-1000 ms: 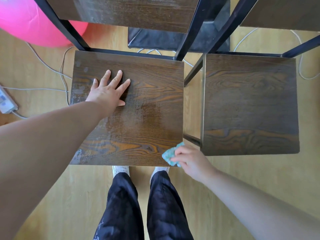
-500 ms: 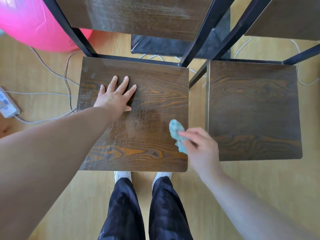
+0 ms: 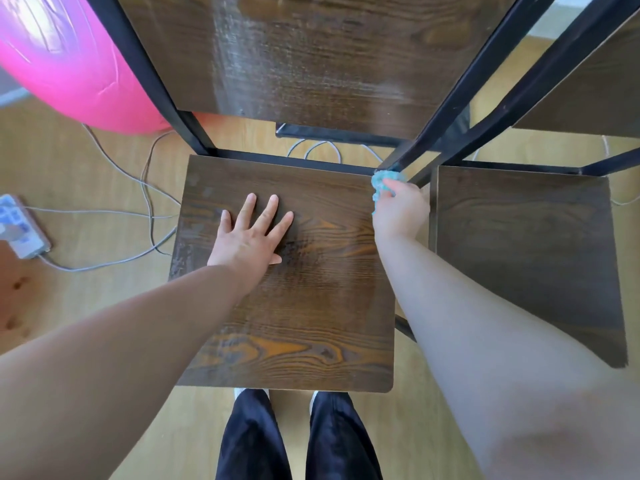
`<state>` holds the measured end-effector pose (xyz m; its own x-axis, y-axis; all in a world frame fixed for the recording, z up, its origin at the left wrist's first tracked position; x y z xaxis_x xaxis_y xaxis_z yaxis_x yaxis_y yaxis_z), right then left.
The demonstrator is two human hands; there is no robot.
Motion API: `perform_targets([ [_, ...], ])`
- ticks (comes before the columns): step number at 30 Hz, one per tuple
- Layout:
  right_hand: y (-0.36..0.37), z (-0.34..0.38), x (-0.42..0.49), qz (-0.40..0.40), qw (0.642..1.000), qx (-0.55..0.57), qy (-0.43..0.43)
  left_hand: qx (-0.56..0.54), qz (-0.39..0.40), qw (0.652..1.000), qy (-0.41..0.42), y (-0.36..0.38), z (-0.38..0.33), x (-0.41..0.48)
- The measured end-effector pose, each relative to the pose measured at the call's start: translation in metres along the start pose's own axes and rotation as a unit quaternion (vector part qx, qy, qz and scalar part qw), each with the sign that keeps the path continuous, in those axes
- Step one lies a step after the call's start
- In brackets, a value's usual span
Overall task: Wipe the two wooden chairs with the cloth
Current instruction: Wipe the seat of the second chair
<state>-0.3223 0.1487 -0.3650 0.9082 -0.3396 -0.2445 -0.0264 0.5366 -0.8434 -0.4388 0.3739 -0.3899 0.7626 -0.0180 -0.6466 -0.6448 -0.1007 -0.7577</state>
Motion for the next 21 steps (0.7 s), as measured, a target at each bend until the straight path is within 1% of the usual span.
perform_targets([
  [4, 0.006, 0.005, -0.001, -0.003, 1.000, 0.007, 0.023, -0.002, 0.002, 1.000, 0.005, 0.000, -0.001, 0.000],
  [10, 0.012, 0.013, 0.001, -0.002, 0.995, 0.066, 0.070, -0.006, 0.000, 1.000, 0.009, 0.000, 0.000, 0.001],
  [12, 0.017, 0.018, 0.001, -0.005, 0.996, 0.052, 0.065, -0.003, -0.002, 1.000, 0.010, 0.000, 0.000, 0.000],
  [14, 0.021, 0.025, 0.002, -0.004, 1.000, -0.005, 0.019, 0.002, -0.004, 1.000, 0.009, -0.001, -0.001, 0.000],
  [16, 0.028, 0.036, 0.003, 0.025, 0.993, -0.084, -0.076, 0.007, -0.002, 1.000, 0.008, -0.001, -0.001, 0.000],
  [18, 0.039, 0.046, -0.003, 0.069, 0.971, -0.132, -0.189, 0.010, -0.004, 1.000, 0.007, 0.000, -0.001, 0.000],
  [21, 0.044, 0.045, -0.020, 0.126, 0.931, -0.157, -0.305, 0.014, -0.013, 1.000, 0.008, 0.001, 0.001, 0.002],
])
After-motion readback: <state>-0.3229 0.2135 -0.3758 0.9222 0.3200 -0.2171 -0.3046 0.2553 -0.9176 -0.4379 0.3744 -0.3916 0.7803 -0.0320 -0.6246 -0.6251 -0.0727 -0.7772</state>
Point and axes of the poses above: each hand's wrist, its own x-axis towards the middle knuckle, its own y-axis out of the palm, z = x × y, the point moved 5 cm from there along x, towards the middle knuckle, and after that the axes turned 12 degrees about -x, right-handed, at the moved point
